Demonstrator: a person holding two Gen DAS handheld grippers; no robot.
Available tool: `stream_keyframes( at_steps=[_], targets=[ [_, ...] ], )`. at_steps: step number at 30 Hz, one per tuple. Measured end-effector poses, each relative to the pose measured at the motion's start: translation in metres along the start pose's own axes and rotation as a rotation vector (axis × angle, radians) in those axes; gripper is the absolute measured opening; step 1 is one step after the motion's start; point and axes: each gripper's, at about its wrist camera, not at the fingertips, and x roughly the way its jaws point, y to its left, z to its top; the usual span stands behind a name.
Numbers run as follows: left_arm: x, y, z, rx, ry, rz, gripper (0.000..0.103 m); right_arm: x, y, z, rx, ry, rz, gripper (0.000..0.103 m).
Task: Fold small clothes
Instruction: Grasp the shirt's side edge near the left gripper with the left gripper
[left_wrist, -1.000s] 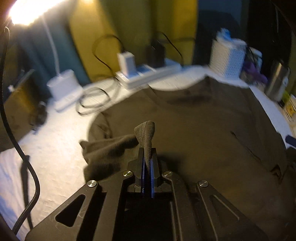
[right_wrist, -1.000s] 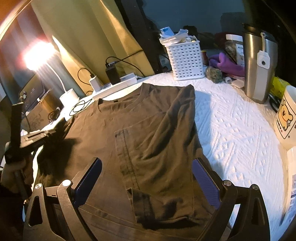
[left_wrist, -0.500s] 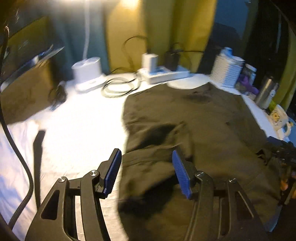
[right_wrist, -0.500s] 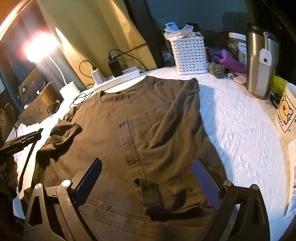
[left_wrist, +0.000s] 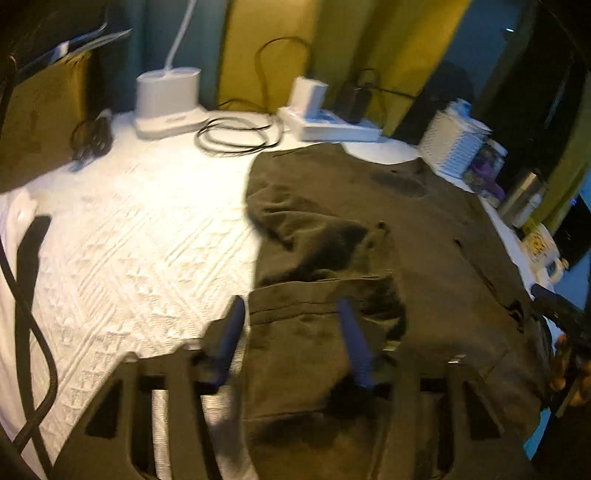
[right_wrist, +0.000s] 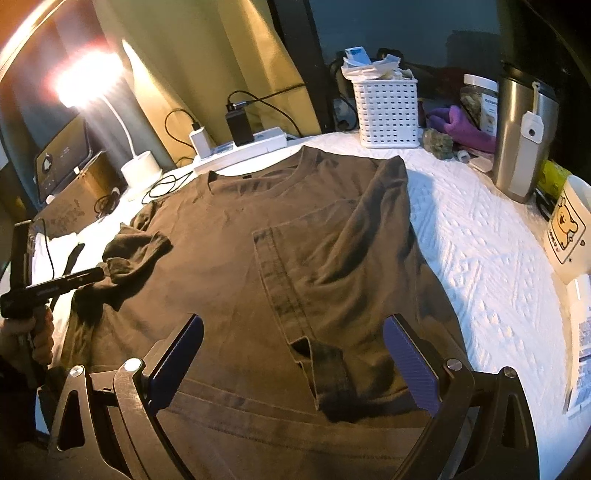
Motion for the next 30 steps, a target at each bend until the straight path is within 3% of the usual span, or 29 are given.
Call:
stream_keyframes(
  at_steps=[2,3,10,14,17,20,21,23,25,30],
  targets=[
    [-0.004,-0.006,-0.002,0.019,0.0,-0.021,0.016,0.0,0.001,0.0,0.001,0.001,0.001,0.098],
    [-0.006,-0.009,-0.003,0.03,-0.005,-0.021,0.015,0.0,0.002,0.0,-0.001,0.0,0.002,0.098],
    [-0.024,-0.036,-0.011,0.115,-0.018,-0.072,0.014,-0.003,0.006,-0.002,-0.013,-0.001,0.008,0.098],
    [-0.016,-0.057,-0.024,0.18,0.056,-0.126,0.014,-0.005,0.004,-0.005,-0.007,-0.004,0.011,0.098],
    [-0.007,-0.067,-0.03,0.204,0.116,-0.12,0.014,-0.006,0.002,-0.008,-0.001,-0.005,0.011,0.098],
    [-0.018,-0.063,-0.02,0.203,0.072,-0.079,0.016,-0.008,-0.002,-0.01,0.002,-0.006,0.009,0.098],
    [-0.021,-0.059,-0.015,0.2,0.052,-0.053,0.018,-0.008,-0.004,-0.01,0.003,-0.006,0.007,0.098],
    [-0.022,-0.049,-0.007,0.177,0.03,-0.005,0.043,-0.008,-0.006,-0.01,0.006,-0.006,0.003,0.098],
    [-0.021,-0.031,0.003,0.115,0.006,0.032,0.054,-0.008,-0.009,-0.009,0.011,-0.008,0.002,0.098],
    [-0.003,-0.012,0.005,0.097,0.028,0.094,0.054,-0.006,-0.013,-0.009,0.015,-0.007,-0.004,0.098]
  ],
)
